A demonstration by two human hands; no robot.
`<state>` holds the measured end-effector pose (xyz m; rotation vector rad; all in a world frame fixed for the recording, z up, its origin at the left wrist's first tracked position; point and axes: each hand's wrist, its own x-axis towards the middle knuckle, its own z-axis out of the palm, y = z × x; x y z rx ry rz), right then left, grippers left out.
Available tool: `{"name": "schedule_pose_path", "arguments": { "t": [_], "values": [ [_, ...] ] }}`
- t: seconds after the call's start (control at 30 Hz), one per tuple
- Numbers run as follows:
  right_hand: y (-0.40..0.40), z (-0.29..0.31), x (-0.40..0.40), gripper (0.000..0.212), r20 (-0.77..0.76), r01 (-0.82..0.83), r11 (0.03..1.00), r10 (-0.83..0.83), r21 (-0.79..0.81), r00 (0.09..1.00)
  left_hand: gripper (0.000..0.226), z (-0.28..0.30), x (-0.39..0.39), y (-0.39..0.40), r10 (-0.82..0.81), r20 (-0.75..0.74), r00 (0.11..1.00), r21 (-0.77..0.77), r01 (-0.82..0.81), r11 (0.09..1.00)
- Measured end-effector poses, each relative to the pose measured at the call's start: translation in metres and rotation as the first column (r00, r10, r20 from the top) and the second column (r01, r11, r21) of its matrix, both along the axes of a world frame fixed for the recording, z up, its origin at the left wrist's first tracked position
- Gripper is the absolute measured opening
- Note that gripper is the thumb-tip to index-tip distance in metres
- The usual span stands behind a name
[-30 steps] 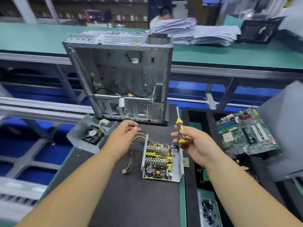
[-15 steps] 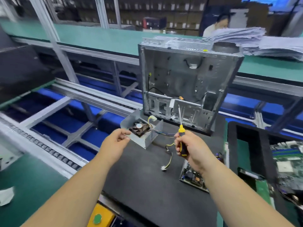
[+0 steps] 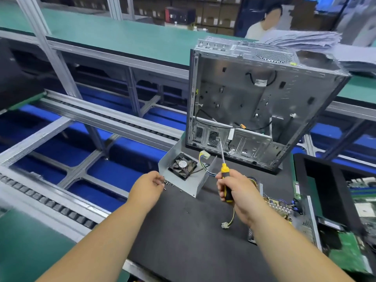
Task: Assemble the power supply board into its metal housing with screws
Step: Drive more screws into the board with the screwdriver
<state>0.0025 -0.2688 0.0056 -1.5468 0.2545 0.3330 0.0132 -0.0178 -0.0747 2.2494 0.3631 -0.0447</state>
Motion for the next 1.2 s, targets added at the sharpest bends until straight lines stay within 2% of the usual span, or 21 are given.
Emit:
{"name": "schedule_pose_path", "arguments": {
  "t": [0.17, 0.27, 0.37, 0.67, 0.8, 1.0, 1.2],
  "values": [
    [0.002, -0.003, 0.006, 0.02, -0.01, 0.04, 0.999, -0.041, -0.027, 0.999, 0.016, -0.016, 0.019, -0.012, -0.122, -0.036, 0.992, 0.198, 0.126, 0.972],
    [0.001, -0.006, 0.009, 0.019, -0.013, 0.044, 0.998, -0.045, -0.041, 0.999, 0.012, -0.022, 0.026, -0.018, -0.16, -0.034, 0.986, 0.35, 0.162, 0.923],
    [0.0, -0.01, 0.01, 0.018, -0.022, 0.043, 0.998, -0.044, -0.051, 0.999, 0.017, -0.025, 0.03, -0.019, -0.186, -0.032, 0.982, 0.454, 0.18, 0.873],
    [-0.004, -0.015, 0.01, 0.017, -0.046, 0.02, 0.998, -0.023, -0.065, 0.999, 0.017, -0.025, 0.031, -0.018, -0.181, 0.008, 0.983, 0.437, 0.159, 0.885],
    [-0.005, -0.011, 0.01, 0.017, -0.043, 0.018, 0.997, -0.022, -0.08, 0.999, 0.012, -0.022, 0.027, -0.021, -0.174, 0.067, 0.982, 0.337, 0.142, 0.931],
    [-0.009, 0.003, 0.006, 0.016, -0.012, 0.04, 0.996, -0.041, -0.08, 0.999, 0.018, 0.007, 0.02, -0.032, -0.062, 0.145, 0.987, 0.016, 0.061, 0.998],
    [-0.021, 0.024, -0.003, 0.025, 0.041, 0.018, 0.993, -0.014, -0.118, 0.999, 0.013, 0.051, 0.023, -0.059, 0.041, 0.169, 0.985, -0.34, 0.019, 0.94]
  ]
}}
